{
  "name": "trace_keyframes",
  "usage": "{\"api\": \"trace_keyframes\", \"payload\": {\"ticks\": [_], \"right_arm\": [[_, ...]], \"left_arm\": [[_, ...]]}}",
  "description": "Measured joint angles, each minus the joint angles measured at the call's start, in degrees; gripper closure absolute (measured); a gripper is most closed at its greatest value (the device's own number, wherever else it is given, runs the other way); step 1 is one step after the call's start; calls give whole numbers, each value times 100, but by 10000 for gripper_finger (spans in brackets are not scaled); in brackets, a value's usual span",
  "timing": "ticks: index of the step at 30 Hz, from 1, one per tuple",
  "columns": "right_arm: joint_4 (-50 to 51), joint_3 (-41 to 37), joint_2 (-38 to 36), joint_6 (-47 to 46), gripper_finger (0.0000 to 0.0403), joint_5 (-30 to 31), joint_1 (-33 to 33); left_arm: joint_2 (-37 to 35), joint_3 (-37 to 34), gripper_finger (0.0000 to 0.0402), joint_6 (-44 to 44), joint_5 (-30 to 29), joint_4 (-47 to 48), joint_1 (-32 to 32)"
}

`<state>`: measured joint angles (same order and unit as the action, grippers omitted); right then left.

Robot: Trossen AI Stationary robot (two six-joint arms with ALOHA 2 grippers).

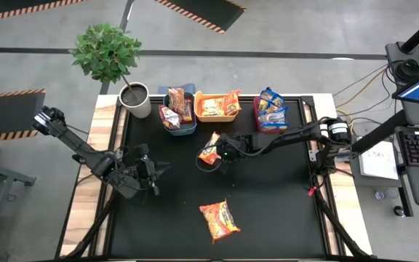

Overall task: Sort Maruchan noodles
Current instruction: Put the orange noodle pack into the yellow bin

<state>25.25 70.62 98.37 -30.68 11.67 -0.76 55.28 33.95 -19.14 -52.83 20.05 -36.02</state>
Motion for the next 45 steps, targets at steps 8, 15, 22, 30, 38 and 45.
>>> {"api": "trace_keyframes", "payload": {"ticks": [8, 15, 22, 30, 38, 45], "right_arm": [[-539, -381, 293, -312, 394, 293, 0], [-1285, -436, 627, -403, 394, 161, 18], [-2169, -446, 577, -216, 394, -326, 176], [-1073, -457, -156, 169, 394, 10, 178], [-1058, -1000, -479, 627, 394, 1229, -244], [-1693, -1614, -344, 628, 394, 1224, -716]], "left_arm": [[3, 0, 364, 0, 1, -44, 23], [3, -2, 364, 4, 1, -52, 29], [4, -2, 364, -1, -2, -156, 92], [578, -2, 364, -246, 157, -1043, 304], [1739, -2, 364, 152, 612, -2106, 961], [2631, -2, 364, 520, 1865, -3003, 1951]]}}
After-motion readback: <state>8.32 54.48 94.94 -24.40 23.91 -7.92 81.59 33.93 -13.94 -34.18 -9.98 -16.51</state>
